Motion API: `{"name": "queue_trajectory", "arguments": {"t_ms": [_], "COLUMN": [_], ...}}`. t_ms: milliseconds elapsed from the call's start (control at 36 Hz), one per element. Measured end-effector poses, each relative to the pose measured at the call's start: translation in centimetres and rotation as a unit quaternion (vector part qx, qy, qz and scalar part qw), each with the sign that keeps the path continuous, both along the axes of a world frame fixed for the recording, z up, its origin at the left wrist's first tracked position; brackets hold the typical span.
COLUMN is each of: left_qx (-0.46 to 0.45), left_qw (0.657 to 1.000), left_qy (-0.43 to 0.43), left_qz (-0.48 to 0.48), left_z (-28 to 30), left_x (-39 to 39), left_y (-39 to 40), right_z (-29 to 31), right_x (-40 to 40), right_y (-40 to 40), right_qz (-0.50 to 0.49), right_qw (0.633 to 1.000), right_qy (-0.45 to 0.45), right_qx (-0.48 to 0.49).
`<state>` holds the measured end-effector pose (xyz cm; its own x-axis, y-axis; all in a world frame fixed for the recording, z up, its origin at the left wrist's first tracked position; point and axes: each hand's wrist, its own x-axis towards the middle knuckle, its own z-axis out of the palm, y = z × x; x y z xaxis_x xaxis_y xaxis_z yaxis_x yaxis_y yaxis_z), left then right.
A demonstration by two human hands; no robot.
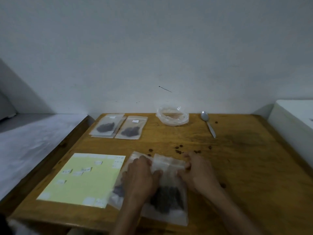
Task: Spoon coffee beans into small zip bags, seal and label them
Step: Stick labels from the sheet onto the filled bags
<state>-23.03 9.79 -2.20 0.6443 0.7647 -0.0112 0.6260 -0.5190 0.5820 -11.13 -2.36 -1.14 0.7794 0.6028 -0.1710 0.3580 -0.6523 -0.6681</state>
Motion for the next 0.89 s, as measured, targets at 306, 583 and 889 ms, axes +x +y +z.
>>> {"name": "queue_trajectory", "arguments": {"t_ms": [306, 583, 889], "left_qx": [-0.326, -0.331, -0.221], "left_qw": [0.888, 0.84, 0.805], "left_qy": [-0.318, -0.392, -0.423], "left_qz": [0.066, 0.178, 0.352], "left_z": [3.7, 5.3, 3.6], "left_x": [-2.7, -9.7, -16.4], "left_y": [-0.1, 3.7, 10.6], "right_z": [2.5, 4.0, 0.0], "right_x": [-0.3, -5.9, -8.2], "right_y": [1.2, 10.0, 21.2], "right_qz": [-0.01, 0.126, 0.229], "right_qw": [0.924, 0.913, 0.97], "right_qy": [0.294, 0.296, -0.071], "right_qx": [0.245, 0.249, 0.026]}}
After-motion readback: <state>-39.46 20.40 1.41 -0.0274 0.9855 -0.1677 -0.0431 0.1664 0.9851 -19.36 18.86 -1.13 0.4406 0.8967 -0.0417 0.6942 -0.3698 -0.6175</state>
